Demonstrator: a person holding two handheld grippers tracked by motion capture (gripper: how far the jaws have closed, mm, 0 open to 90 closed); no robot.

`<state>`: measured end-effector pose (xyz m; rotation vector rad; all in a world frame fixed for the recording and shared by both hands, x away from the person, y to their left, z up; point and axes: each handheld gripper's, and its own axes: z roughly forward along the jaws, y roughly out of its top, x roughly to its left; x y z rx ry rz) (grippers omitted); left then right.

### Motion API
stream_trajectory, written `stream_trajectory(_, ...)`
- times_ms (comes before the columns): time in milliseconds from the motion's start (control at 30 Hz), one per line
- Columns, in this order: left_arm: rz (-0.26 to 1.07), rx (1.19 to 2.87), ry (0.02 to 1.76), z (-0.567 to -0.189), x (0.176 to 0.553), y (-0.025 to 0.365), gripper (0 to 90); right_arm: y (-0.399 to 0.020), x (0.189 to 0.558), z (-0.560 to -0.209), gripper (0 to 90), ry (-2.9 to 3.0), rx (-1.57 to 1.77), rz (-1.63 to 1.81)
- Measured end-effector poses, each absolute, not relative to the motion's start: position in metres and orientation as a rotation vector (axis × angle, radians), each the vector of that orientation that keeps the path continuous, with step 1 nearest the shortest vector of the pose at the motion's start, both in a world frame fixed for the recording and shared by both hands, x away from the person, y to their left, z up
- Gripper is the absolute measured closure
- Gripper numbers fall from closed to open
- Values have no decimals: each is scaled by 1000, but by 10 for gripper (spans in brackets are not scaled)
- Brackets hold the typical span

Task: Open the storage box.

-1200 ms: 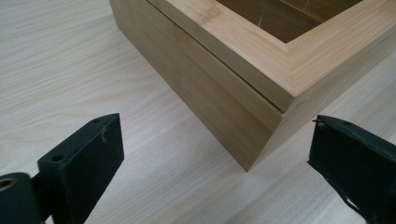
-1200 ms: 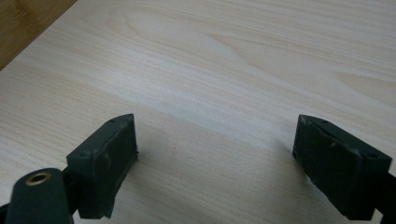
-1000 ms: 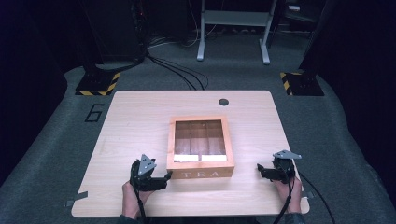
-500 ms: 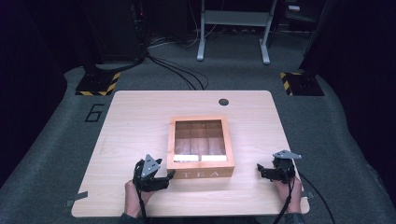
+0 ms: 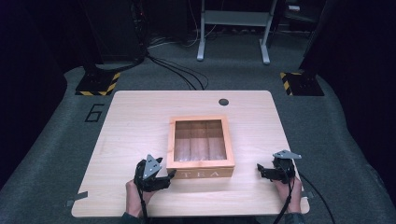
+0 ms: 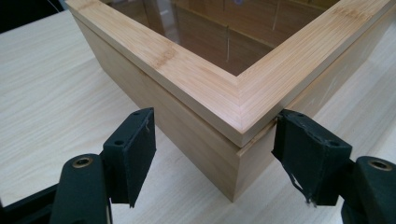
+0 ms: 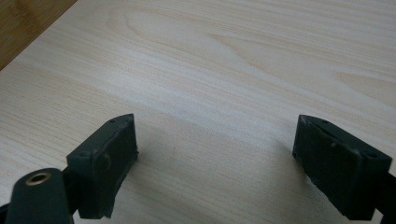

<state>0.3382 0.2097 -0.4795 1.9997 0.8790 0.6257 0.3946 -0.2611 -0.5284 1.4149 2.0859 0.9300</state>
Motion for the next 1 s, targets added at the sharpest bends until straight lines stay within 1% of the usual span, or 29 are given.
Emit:
stream_trajectory(333, 677, 1970, 867, -470, 341, 206, 291, -261, 395, -528, 131, 2086, 1415, 931)
stream_trajectory(633, 690, 1933, 852, -458, 351, 205, 289, -261, 395, -528, 131, 2086, 1415, 931)
stream_trajectory(867, 704, 1939, 829, -456, 356, 197, 288, -261, 395, -528, 131, 2086, 1415, 930)
stream_trajectory(1000, 739, 1912, 823, -455, 356, 196, 302, -261, 395, -528, 131, 2086, 1415, 930)
